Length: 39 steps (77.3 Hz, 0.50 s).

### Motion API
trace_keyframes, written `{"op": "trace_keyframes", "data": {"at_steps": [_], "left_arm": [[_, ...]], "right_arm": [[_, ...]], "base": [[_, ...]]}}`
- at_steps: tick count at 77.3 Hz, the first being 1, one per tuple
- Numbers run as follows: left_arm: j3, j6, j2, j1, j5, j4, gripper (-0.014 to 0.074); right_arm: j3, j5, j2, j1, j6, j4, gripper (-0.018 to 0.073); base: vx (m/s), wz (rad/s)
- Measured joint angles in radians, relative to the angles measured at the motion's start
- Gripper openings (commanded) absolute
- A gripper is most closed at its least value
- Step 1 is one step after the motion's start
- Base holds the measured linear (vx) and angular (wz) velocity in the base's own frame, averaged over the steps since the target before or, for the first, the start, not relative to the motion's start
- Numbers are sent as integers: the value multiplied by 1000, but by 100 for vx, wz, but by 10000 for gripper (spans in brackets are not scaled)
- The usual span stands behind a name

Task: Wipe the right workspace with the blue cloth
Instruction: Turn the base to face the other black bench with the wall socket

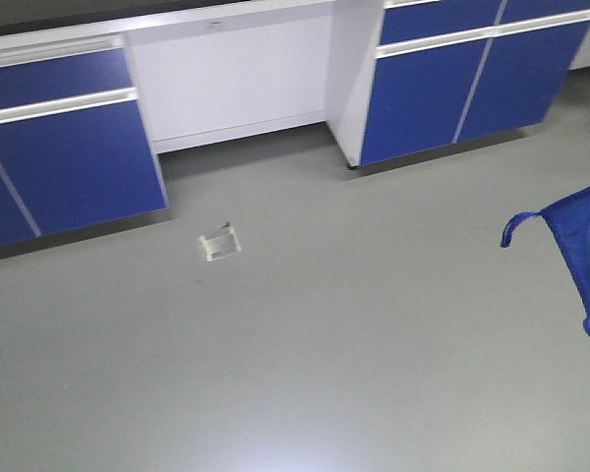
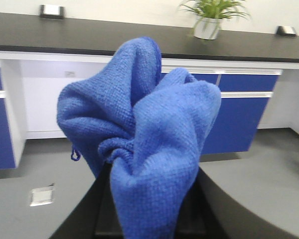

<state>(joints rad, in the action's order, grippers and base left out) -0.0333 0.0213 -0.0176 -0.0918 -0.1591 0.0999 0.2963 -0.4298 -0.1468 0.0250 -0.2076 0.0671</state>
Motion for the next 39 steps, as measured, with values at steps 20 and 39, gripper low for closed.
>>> {"op": "trace_keyframes", "data": {"at_steps": [20, 39], "left_arm": [[0, 0, 0, 0, 0, 0, -6], [0, 0, 0, 0, 0, 0, -6]], "right_arm": [[0, 0, 0, 0, 0, 0, -4], [0, 0, 0, 0, 0, 0, -4]], "base": [[23, -50], [28, -53]]}}
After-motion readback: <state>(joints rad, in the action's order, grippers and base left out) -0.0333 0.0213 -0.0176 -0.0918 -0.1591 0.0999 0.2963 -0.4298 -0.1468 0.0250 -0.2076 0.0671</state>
